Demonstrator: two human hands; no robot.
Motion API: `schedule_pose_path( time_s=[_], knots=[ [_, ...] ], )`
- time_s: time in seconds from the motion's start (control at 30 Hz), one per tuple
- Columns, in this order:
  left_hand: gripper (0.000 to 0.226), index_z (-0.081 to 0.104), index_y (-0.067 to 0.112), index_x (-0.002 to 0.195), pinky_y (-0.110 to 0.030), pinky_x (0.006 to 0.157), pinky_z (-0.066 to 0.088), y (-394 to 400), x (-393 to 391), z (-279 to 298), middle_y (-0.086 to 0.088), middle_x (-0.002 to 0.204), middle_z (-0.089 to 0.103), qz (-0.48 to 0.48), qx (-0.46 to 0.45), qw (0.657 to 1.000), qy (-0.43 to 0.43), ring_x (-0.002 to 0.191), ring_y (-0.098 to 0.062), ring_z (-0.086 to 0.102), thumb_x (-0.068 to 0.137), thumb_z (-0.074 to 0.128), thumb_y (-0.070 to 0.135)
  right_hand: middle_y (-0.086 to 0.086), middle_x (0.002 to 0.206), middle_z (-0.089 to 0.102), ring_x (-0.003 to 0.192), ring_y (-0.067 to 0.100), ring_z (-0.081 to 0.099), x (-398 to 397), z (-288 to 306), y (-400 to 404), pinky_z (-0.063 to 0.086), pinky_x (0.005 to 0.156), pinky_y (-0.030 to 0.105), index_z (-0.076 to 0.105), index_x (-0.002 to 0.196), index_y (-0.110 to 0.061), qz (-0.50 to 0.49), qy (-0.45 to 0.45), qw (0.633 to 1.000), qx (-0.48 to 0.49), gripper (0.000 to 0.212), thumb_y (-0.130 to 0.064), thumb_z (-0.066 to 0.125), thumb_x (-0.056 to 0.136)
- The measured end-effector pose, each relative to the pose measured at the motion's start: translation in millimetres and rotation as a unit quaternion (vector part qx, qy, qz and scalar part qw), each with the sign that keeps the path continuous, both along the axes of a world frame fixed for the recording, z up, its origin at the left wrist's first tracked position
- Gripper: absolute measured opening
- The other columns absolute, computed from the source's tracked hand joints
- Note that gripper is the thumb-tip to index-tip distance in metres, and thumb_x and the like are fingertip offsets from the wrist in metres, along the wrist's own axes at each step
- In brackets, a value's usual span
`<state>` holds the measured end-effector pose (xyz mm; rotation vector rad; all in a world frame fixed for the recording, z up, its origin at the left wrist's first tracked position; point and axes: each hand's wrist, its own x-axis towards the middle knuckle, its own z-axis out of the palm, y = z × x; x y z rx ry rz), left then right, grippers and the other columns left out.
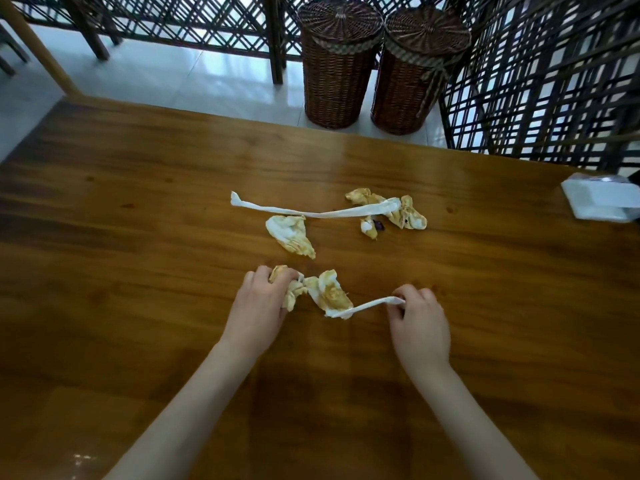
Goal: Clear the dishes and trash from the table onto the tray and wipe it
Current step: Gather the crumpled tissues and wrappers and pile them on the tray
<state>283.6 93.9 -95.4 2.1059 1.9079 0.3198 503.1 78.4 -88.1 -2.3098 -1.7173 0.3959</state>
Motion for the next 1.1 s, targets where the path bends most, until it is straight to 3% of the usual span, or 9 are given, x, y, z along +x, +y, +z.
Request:
schedule_pose_path(
  time_s=[0.17,0.3,0.6,0.7,0.8,0.9,0.97,1.1],
  knots=[
    [0.047,0.053,0.027,0.122,-0.020,0.072,0.043,7,-11,4,-0.001,0.102,0.054,0.002,0.011,1.000,-0.013,0.089,-0.011,0.044,0.084,0.060,0.001,-0.004,0.083,0.049,0.070,0.011,0.049,6,7,19,0.035,0.052,0.021,0.059,0.104,-0.019,-0.046,-0.019,0.999,0.012,0.019,-0.032,0.050,0.093],
    [0.041,0.056,0.021,0.117,-0.021,0.068,0.038,14,-33,10,-0.004,0.097,0.052,0.021,0.027,0.998,-0.055,0.086,-0.011,0.041,0.084,0.057,-0.002,-0.005,0.084,0.048,0.067,0.008,0.048,-10,10,27,0.038,0.051,0.022,0.055,0.105,-0.021,-0.013,-0.008,1.000,-0.013,0.022,-0.038,0.046,0.094],
    [0.039,0.056,0.020,0.118,-0.021,0.069,0.039,23,-66,12,-0.006,0.102,0.054,0.051,0.013,0.998,-0.042,0.090,-0.011,0.041,0.084,0.061,0.002,-0.011,0.090,0.047,0.082,0.008,0.050,-65,-1,31,0.038,0.063,0.021,0.048,0.111,-0.025,0.088,0.046,0.988,-0.119,0.056,-0.055,0.071,0.070],
    [0.040,0.057,0.020,0.117,-0.023,0.068,0.039,28,-71,12,-0.005,0.099,0.053,0.047,0.016,0.998,-0.040,0.087,-0.013,0.042,0.083,0.062,0.000,-0.011,0.089,0.048,0.079,0.007,0.052,-71,-4,33,0.043,0.063,0.021,0.052,0.110,-0.026,0.097,0.035,0.988,-0.117,0.044,-0.052,0.066,0.077],
    [0.044,0.055,0.021,0.120,-0.023,0.067,0.040,34,-70,14,-0.003,0.097,0.051,0.041,0.024,0.998,-0.051,0.086,-0.013,0.043,0.082,0.062,-0.001,-0.012,0.084,0.048,0.069,0.004,0.049,-70,-4,33,0.038,0.054,0.017,0.056,0.103,-0.026,0.104,0.018,0.990,-0.096,0.026,-0.045,0.059,0.085],
    [0.064,0.043,0.022,0.136,-0.025,0.068,0.040,50,-57,14,-0.001,0.094,0.049,-0.007,0.034,0.997,-0.064,0.083,-0.014,0.043,0.080,0.061,-0.004,-0.013,0.075,0.049,0.064,0.004,0.049,-56,2,39,0.041,0.051,0.020,0.047,0.086,-0.028,0.058,0.024,0.995,-0.078,0.016,-0.041,0.056,0.088],
    [0.073,0.032,0.018,0.143,-0.027,0.071,0.039,67,-42,13,-0.004,0.095,0.051,-0.043,0.045,0.996,-0.068,0.082,-0.016,0.042,0.079,0.060,-0.005,-0.013,0.074,0.052,0.063,0.004,0.052,-41,7,47,0.037,0.047,0.019,0.045,0.091,-0.028,0.017,0.026,0.997,-0.069,0.016,-0.038,0.058,0.088],
    [0.067,0.033,0.017,0.143,-0.036,0.092,0.034,99,-18,7,-0.006,0.119,0.049,-0.099,0.073,0.992,0.004,0.109,-0.025,0.045,0.082,0.061,0.017,-0.011,0.071,0.053,0.058,0.006,0.053,-12,15,59,0.036,0.042,0.021,0.041,0.099,-0.027,-0.048,0.012,0.998,-0.032,0.023,-0.033,0.060,0.088]
  ],
)
